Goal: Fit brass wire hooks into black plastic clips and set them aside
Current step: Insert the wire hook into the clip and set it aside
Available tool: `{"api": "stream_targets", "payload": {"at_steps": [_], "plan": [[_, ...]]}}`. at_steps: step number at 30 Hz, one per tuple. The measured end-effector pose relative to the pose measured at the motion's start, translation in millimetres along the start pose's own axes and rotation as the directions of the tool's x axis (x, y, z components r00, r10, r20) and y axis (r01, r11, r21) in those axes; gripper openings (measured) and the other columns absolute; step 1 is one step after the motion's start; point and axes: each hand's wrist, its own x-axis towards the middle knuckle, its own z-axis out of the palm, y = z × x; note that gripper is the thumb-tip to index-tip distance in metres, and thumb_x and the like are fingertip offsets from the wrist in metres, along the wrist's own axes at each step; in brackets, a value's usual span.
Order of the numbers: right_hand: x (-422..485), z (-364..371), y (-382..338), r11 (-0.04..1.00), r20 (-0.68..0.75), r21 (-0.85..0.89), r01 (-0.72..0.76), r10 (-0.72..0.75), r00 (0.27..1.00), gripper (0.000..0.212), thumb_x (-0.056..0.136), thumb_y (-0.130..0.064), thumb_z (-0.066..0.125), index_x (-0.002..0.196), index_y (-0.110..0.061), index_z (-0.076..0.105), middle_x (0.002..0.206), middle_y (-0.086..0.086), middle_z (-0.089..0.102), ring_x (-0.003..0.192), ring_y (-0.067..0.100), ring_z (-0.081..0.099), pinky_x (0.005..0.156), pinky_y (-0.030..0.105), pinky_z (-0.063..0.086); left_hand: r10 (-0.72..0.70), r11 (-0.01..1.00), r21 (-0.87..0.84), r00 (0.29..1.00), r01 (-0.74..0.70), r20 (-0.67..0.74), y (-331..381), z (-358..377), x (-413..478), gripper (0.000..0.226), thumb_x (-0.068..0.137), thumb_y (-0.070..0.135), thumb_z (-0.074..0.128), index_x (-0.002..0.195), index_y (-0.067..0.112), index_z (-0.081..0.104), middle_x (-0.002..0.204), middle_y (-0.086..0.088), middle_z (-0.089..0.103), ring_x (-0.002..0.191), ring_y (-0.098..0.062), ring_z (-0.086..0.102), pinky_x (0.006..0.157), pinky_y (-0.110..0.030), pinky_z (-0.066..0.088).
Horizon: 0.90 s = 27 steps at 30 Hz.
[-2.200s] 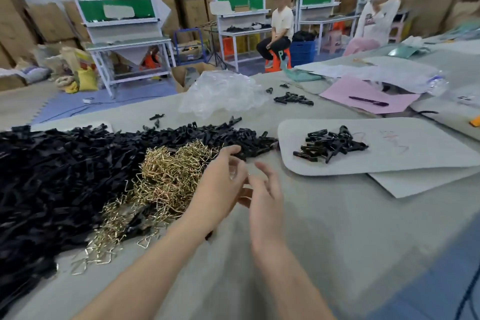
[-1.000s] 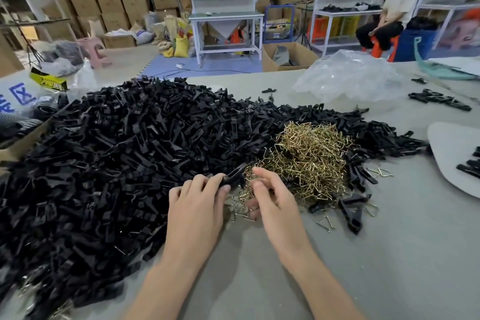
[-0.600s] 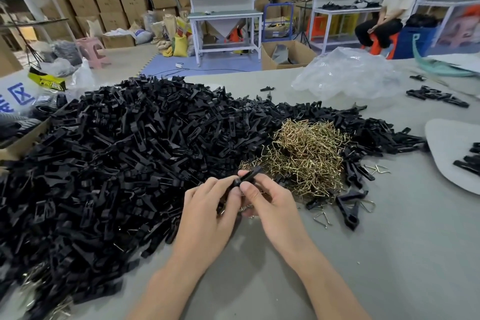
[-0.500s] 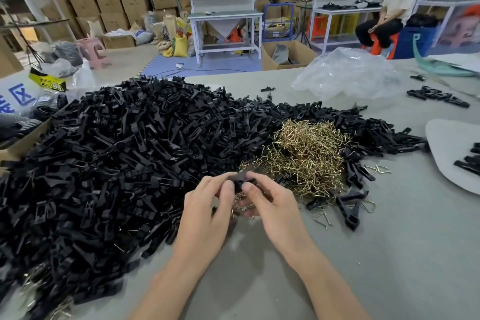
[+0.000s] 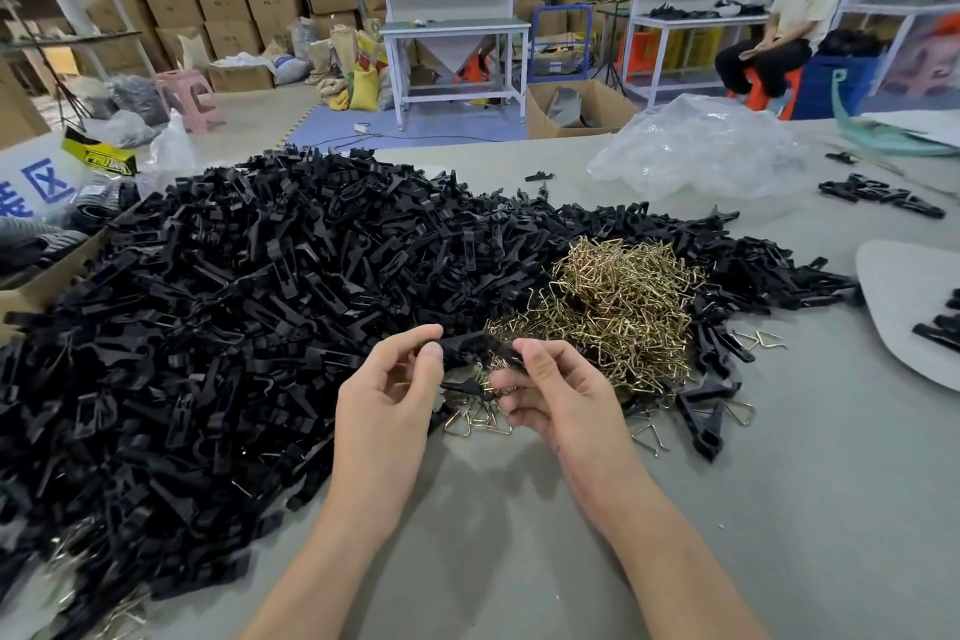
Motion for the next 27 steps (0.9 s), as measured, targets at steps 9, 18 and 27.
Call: {"api": "stream_targets", "payload": {"at_steps": [9, 18, 27], "plan": [[-0.8, -1.1, 1.7, 0.999, -0.001, -0.033, 0.001, -0.001, 1.0, 0.02, 0.1, -0.014, 0.058, 0.115, -0.018, 0.071, 0.095, 0.016, 0.077, 0.069, 0.012, 0.065, 0.059, 0.023, 0.055, -0.066, 0.993, -0.1, 0.997, 0.063, -0.036, 8.3, -0.1, -3.4, 0.01, 0.097, 0.024, 0.061, 0.094, 0.025, 0.071, 0.083, -0.002, 0.074, 0.066, -0.011, 0.066, 0.054, -0.011, 0.045], [5.3, -3.9, 4.7, 0.995, -0.068, 0.077, -0.063, 0.068, 0.995, 0.018, 0.092, 0.001, 0.064, 0.105, -0.009, 0.073, 0.101, 0.014, 0.077, 0.078, 0.011, 0.07, 0.067, 0.019, 0.056, -0.028, 0.991, -0.13, 0.997, 0.037, 0.07, 7.8, 2.4, -4.9, 0.009, 0.095, 0.009, 0.06, 0.087, 0.01, 0.059, 0.109, 0.01, 0.074, 0.083, -0.013, 0.073, 0.069, -0.017, 0.055], [3.0, -3.4, 7.3, 0.997, -0.035, 0.045, -0.065, 0.067, 0.997, 0.014, 0.092, -0.006, 0.068, 0.104, -0.013, 0.066, 0.105, 0.01, 0.077, 0.083, 0.011, 0.069, 0.07, 0.021, 0.056, -0.168, 0.963, -0.181, 0.97, 0.199, 0.176, 8.0, 5.5, -4.0, 0.028, 0.08, 0.045, 0.066, 0.093, 0.022, 0.076, 0.065, -0.001, 0.065, 0.054, -0.011, 0.056, 0.053, -0.019, 0.049]]}}
